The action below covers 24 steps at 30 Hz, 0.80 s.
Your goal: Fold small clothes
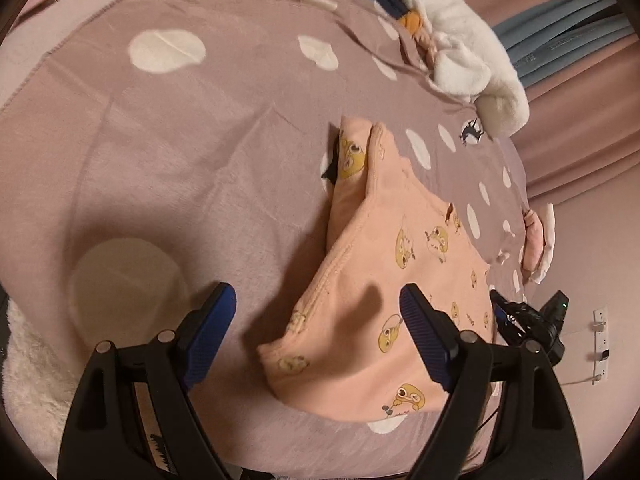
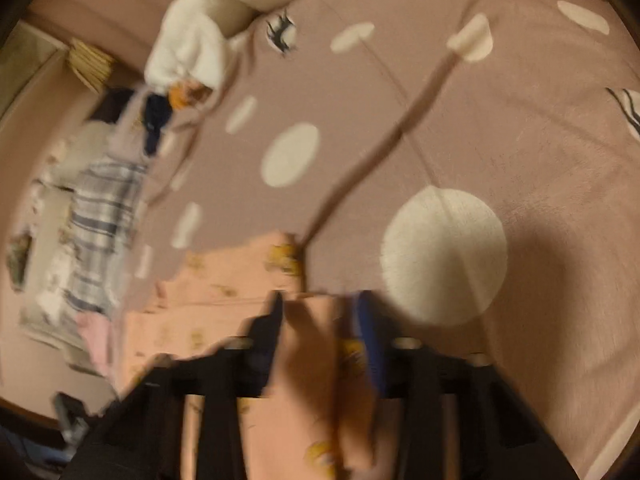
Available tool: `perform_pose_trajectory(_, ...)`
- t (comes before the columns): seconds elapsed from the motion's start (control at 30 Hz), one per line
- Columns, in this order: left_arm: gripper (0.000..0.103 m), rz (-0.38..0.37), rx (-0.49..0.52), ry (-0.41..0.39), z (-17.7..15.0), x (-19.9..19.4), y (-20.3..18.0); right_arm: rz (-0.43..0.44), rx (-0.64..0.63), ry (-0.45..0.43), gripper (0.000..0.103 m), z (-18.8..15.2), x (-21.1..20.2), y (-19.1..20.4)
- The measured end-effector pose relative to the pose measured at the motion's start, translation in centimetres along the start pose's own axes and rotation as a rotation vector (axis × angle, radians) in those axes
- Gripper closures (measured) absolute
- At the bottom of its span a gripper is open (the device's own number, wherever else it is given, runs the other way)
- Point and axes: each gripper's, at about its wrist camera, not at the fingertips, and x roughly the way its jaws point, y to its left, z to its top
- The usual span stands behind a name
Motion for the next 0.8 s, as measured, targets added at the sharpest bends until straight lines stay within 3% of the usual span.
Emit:
perform_pose_trajectory(0.13, 0.019, 0.017, 0.022, -0.012, 0.1, 0.1, 0.3, 0.022, -0.074, -0.086, 0.096, -0.5, -1.0, 2.1)
perform_pose_trajectory(0.4, 0.019, 0.004, 0.011, -0.023, 0.5, -0.7, 0.8, 0.125, -0.183, -0.232, 0.096, 3.3, -4.2, 7.9)
perform_pose_trajectory(0.47, 0.019, -0.003, -0.002, -0.024, 0.5, -0.9, 1.1, 0.120, -0.198, -0.266, 0.096, 3.7, -5.1, 7.5)
perform_pose_trajectory(0.6, 0.019, -0.009, -0.012, -0.008, 0.5, -1.0, 1.6, -0.021, -0.094, -0.230, 0.096, 4.0, -3.4, 3.7)
perform_pose_trajectory(0.67, 0.019, -0.009, -0.011, -0.010, 0.4, -1.0, 1.7, -0.202, -0.019, -0.165, 0.096, 3.7, -0.9, 0.7)
perform_pose_trajectory(0.73, 0.019, -0.001, -0.010, -0.006, 0.2, -1.3, 1.8, -0.302, 0.057, -0.079, 0.096, 3.2, 0.8, -1.7)
perform_pose_trajectory(0.8, 0.019, 0.000, -0.003, -0.007, 0.3, -1.5, 1.7, -0.214, 0.141, -0.106, 0.094, 2.1, -0.2, -3.2)
